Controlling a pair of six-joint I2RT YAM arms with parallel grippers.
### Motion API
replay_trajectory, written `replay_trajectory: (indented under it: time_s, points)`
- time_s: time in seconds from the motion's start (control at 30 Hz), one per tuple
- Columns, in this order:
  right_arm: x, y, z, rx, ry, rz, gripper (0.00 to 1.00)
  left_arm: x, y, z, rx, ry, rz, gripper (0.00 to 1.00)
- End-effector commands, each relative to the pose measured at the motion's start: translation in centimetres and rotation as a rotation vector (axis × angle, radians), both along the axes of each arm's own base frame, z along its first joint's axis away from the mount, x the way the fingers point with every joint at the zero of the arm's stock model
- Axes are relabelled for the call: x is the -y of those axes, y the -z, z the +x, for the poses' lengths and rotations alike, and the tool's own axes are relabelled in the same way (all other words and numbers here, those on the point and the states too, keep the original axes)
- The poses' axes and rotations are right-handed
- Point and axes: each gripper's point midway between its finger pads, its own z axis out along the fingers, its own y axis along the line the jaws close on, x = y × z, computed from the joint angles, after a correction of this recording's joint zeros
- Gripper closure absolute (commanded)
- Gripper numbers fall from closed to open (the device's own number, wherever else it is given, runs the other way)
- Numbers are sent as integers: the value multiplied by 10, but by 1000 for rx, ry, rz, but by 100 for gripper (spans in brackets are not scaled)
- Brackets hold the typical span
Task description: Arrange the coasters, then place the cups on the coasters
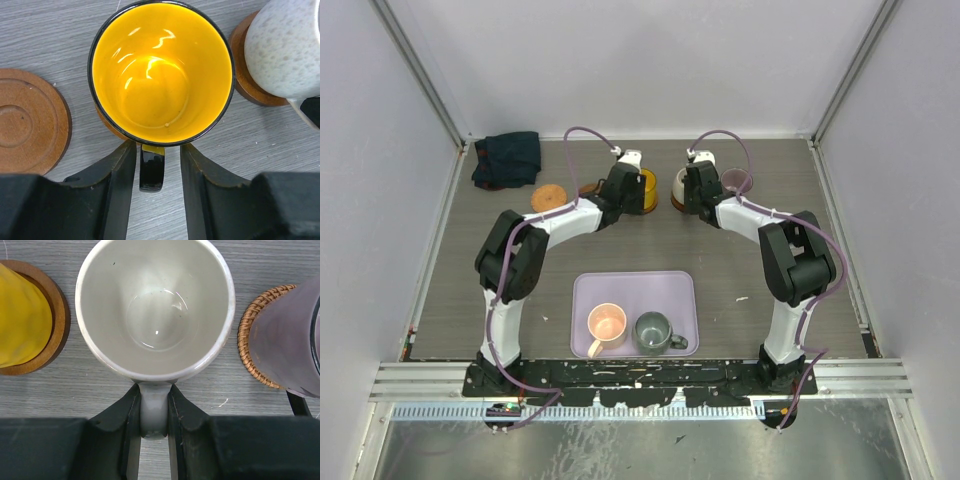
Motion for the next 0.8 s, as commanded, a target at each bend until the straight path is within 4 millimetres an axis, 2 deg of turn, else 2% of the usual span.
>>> replay_trajectory:
  time_s: [0.0,0.3,0.53,0.77]
  points:
    - [-16,-58,33,181,12,85,99,2,-62,11,134,-25,-90,58]
    - [-13,-57,30,178,25,75,90,0,-71,7,146,-25,-102,51]
    - [-12,-56,29,175,31,68,73,-1,-73,6,150,-26,-104,51]
    - [-11,-57,27,181,34,61,63,-2,-71,5,146,-27,-101,51]
